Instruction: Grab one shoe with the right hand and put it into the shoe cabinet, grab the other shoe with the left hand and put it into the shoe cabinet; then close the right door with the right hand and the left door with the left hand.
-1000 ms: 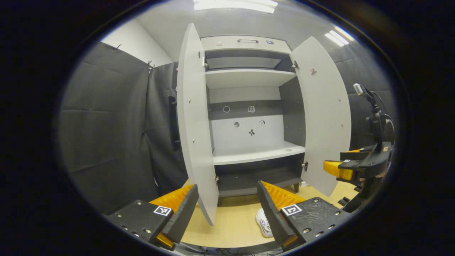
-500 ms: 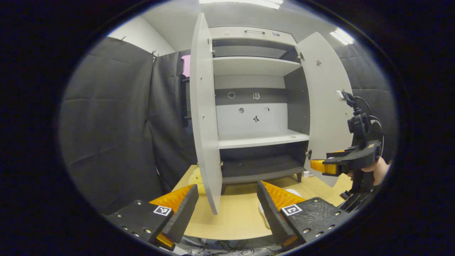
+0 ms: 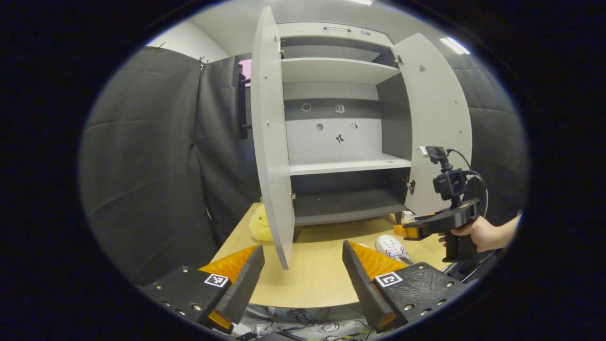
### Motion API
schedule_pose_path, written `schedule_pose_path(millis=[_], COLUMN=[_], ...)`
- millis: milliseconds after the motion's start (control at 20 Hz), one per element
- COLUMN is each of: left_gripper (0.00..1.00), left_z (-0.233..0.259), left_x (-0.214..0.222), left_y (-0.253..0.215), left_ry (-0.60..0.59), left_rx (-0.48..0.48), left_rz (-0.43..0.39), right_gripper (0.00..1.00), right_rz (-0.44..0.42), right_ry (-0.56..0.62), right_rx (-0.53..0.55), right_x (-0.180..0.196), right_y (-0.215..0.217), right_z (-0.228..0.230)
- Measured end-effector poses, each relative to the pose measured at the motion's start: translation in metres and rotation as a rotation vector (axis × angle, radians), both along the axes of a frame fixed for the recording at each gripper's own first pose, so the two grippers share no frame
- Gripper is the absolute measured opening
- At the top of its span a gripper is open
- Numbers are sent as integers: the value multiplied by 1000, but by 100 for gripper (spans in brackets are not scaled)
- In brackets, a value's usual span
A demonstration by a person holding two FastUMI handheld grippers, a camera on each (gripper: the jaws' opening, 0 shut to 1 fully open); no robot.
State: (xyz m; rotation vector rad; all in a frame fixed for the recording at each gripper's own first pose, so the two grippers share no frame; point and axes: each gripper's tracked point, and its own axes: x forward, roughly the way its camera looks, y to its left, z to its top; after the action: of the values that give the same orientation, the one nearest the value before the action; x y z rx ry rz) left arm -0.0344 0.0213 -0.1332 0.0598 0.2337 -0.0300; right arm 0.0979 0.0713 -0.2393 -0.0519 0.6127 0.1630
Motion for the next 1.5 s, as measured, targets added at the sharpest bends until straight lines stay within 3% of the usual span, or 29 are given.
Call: schedule_pose_path(millis=[100, 450, 600, 850, 1000, 1150, 1250, 1300, 1500], left_gripper=[96, 95, 96, 97, 97, 97, 97, 96, 96], left_z=[-2, -13, -20, -33, -37, -39, -40, -40, -36], left_x=[-2, -10, -13, -16, -16, -19, -20, -19, -19], left_y=[0, 7, 12, 15, 14, 12, 11, 10, 8], left_ry=[6, 36, 52, 78, 88, 88, 91, 92, 82], left_rx=[-4, -18, -4, 8, 15, 17, 13, 10, 19], left_rz=[8, 51, 67, 75, 79, 78, 79, 78, 73], right_gripper=[93, 96, 97, 98, 86, 85, 61, 44, 52], right_rz=[20, 58, 18, -7, 5, 41, 72, 101, 152], right_ry=[35, 142, 198, 247, 240, 246, 318, 320, 299], right_rx=[-2, -41, -116, -136, -150, -183, -239, -289, -444], right_x=[2, 10, 13, 15, 18, 18, 5, 5, 7], right_y=[6, 14, 1, -5, -6, -5, -8, -10, -7], right_z=[-18, -80, -105, -120, -125, -129, -147, -144, -151])
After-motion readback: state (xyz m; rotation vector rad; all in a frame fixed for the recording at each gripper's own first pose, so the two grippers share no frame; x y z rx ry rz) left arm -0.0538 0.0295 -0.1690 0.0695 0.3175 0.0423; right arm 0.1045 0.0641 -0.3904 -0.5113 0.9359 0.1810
